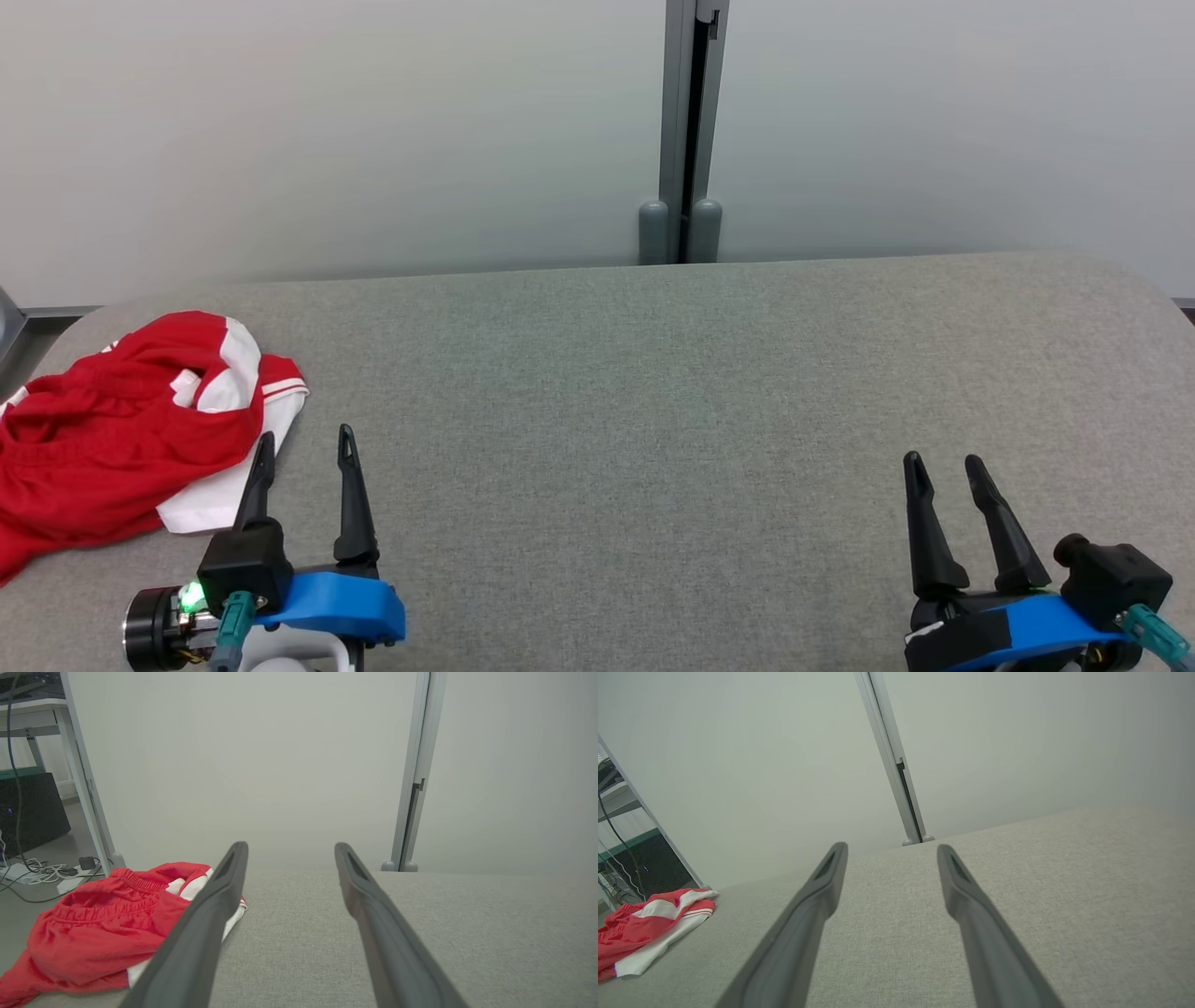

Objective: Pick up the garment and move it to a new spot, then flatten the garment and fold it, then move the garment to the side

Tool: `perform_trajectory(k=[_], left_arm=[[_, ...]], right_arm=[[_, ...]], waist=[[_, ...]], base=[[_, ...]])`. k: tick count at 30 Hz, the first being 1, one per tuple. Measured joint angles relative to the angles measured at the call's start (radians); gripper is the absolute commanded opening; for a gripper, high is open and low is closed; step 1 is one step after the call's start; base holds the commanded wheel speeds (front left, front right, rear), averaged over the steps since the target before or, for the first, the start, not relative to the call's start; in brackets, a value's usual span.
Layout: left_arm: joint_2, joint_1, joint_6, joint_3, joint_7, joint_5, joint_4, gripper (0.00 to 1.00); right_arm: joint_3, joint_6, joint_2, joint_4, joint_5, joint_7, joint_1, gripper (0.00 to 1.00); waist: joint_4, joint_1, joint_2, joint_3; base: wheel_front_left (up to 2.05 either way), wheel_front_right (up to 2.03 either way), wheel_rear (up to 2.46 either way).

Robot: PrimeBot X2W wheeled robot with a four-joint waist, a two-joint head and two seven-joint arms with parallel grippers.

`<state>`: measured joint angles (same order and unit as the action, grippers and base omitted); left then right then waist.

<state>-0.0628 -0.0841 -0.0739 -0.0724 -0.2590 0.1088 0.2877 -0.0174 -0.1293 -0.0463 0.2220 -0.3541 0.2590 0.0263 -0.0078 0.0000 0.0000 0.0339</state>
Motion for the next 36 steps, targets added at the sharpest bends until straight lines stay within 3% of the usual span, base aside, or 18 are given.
perform_trajectory(k=[36], left_arm=[[-0.007,0.01,0.012,0.014,-0.003,0.009,0.007,1.0]], right_arm=[[0.005,0.0,-0.001,0.015,0.014,0.004,-0.01,1.0]], waist=[[0.035,0.0,0.0,-0.006]], base=[[0.0,0.0,0.0]])
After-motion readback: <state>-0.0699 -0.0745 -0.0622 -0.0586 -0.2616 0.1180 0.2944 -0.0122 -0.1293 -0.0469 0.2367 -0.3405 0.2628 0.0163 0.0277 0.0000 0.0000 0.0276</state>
